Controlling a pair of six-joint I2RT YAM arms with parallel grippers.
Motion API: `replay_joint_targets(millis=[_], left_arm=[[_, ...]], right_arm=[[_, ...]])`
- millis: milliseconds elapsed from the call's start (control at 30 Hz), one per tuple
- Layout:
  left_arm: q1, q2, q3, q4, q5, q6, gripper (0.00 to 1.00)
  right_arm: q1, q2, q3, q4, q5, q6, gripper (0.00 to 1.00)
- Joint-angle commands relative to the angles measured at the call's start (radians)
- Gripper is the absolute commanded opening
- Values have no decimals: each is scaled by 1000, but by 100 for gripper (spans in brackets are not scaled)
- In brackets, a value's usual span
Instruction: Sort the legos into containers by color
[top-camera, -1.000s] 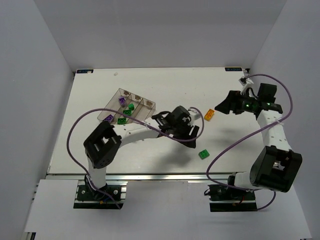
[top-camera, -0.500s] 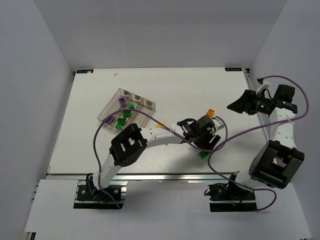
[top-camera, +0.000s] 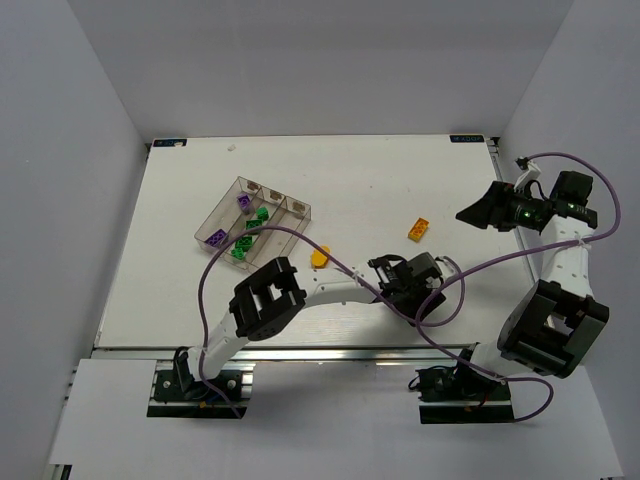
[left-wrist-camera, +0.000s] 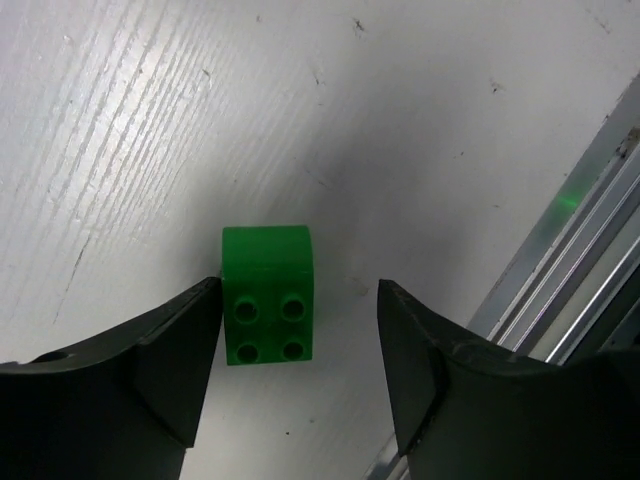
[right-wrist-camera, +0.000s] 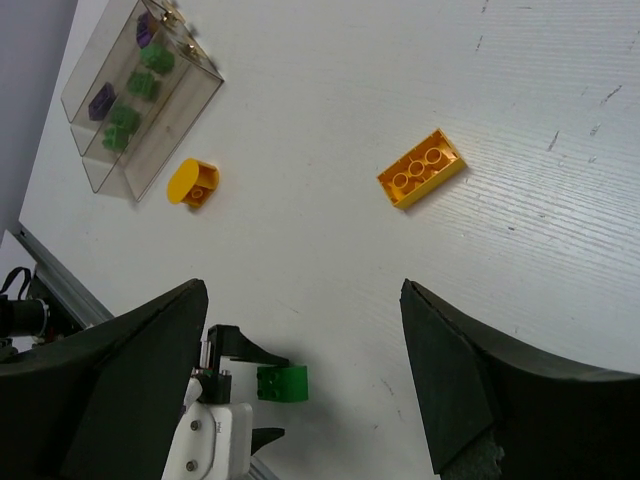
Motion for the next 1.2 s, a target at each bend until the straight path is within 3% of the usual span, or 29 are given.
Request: replay_joint_targets(millis=[0, 200, 267, 333, 467, 500, 567, 600, 733, 967, 1167], left_arm=[[-10, 6, 21, -54, -82, 11, 72], [-19, 6, 35, -83, -187, 3, 50], [-19, -15, 27, -83, -213, -6, 30], [-19, -56, 17, -83, -228, -21, 20], [21, -170, -50, -73, -265, -64, 6], [35, -197, -61, -71, -286, -63, 2], [56, -271, -77, -74, -308, -63, 0], [84, -296, -86, -80, -331, -72, 0], [183, -405, -130, -115, -385, -93, 0], [449, -549, -256, -142, -418, -116, 0], [642, -586, -321, -169, -423, -106, 0]], right_arm=[[-4, -3, 29, -26, -28, -33, 83], [-3, -8, 19, -32, -46, -41, 81], [-3, -10, 11, -44, -48, -61, 79], [4, -13, 3, -63, -40, -81, 74], [17, -7, -17, -122, -20, -220, 58], [23, -5, -26, -157, -18, -246, 48], [40, 9, -38, -185, -11, -292, 37], [48, 12, -44, -198, -9, -335, 23], [86, 35, -70, -233, 11, -382, 0], [206, 29, -96, -201, 121, -403, 1], [341, 23, -113, -88, 278, -307, 13]])
